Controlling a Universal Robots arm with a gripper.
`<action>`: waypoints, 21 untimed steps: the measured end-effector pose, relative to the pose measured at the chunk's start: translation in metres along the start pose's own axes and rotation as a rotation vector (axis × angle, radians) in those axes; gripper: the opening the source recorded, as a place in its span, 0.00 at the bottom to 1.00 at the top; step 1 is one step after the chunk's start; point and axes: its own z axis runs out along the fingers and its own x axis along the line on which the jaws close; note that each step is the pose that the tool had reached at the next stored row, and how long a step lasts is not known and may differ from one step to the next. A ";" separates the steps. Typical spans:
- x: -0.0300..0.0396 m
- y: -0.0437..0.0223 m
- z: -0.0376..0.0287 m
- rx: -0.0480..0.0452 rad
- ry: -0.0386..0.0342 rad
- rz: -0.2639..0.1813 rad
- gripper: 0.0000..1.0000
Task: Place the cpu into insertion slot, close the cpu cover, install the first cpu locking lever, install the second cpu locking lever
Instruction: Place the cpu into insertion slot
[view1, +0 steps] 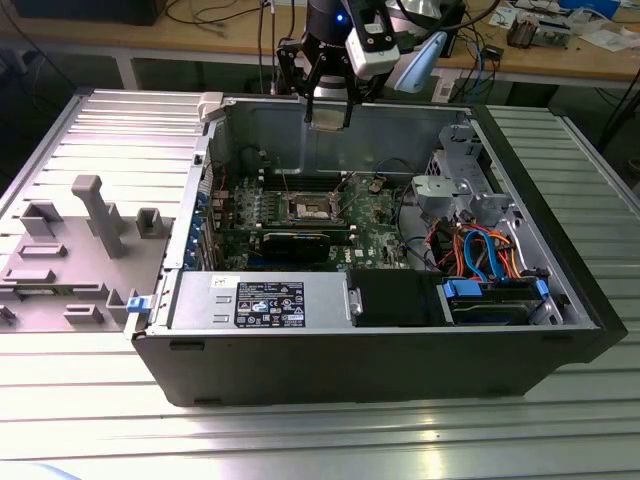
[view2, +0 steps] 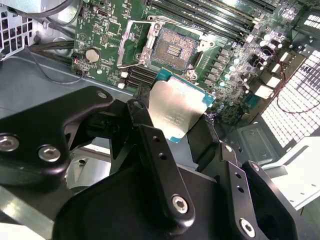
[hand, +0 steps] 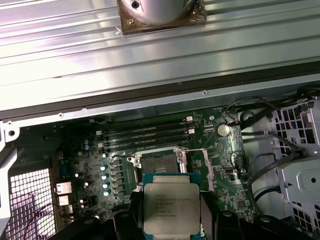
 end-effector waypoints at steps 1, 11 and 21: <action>0.0000 0.0000 0.0000 0.0000 -0.0001 0.001 0.54; 0.0000 0.0000 0.0000 -0.0002 -0.0011 0.013 0.54; 0.0000 0.0000 0.0000 -0.0006 -0.0028 0.032 0.54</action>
